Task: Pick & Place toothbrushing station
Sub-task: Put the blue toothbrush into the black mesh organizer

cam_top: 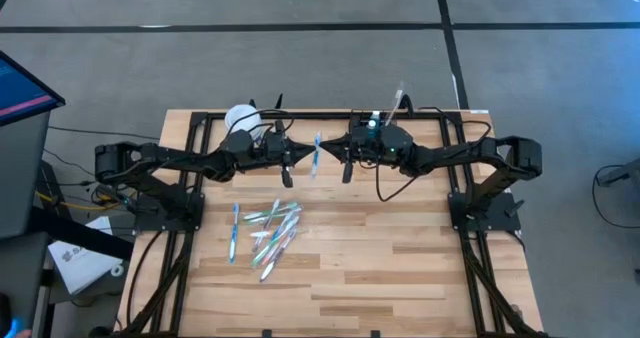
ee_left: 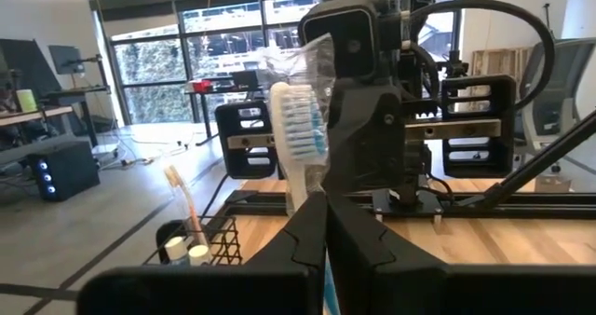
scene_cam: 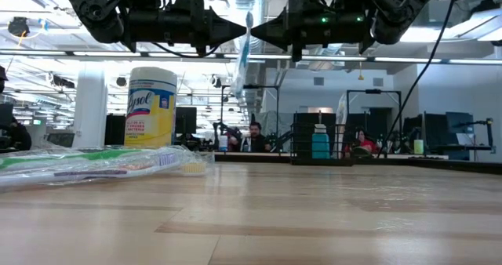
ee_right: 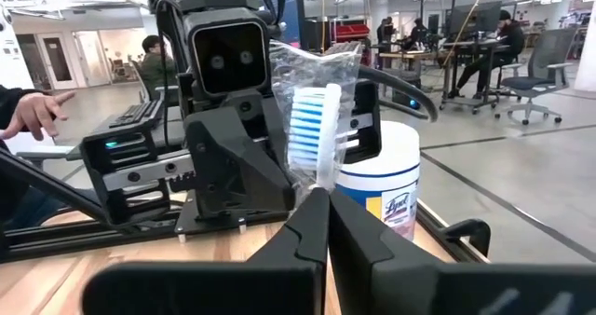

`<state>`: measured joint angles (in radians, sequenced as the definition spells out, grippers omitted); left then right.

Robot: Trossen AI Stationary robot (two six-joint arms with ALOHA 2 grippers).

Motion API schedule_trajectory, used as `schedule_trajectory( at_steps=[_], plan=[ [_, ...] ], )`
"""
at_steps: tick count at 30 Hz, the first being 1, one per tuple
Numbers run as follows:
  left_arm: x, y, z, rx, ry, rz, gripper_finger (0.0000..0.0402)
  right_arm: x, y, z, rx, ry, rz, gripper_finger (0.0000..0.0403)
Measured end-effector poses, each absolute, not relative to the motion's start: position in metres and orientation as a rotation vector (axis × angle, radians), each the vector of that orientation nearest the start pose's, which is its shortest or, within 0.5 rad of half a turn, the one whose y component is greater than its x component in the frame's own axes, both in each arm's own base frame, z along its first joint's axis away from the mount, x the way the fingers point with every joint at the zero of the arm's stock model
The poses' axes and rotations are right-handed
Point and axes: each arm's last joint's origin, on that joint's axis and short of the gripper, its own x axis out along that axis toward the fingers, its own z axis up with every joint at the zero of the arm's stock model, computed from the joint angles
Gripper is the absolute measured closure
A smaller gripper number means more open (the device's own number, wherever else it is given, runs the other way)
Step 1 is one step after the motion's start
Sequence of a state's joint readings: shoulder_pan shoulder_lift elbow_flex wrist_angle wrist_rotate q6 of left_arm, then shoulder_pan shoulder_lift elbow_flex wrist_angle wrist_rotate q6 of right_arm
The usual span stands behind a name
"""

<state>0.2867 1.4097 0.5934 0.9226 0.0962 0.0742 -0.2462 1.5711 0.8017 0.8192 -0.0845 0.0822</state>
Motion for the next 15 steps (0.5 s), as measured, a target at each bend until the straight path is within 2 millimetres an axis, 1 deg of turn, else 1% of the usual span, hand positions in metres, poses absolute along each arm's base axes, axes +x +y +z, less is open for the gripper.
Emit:
schedule_trajectory(
  at_steps=[4,10,15],
  plan=[
    [0.274,0.078,0.236,0.092,-0.092,0.207,0.0400,0.324,-0.083,0.245,0.071,-0.056,-0.171,0.0403],
    [0.273,0.085,0.233,0.082,-0.054,0.330,0.0400,0.321,-0.087,0.248,0.069,-0.065,-0.186,0.0403],
    [0.272,0.086,0.228,0.076,-0.003,0.341,0.0400,0.317,-0.095,0.247,0.064,-0.043,-0.211,0.0403]
  ],
)
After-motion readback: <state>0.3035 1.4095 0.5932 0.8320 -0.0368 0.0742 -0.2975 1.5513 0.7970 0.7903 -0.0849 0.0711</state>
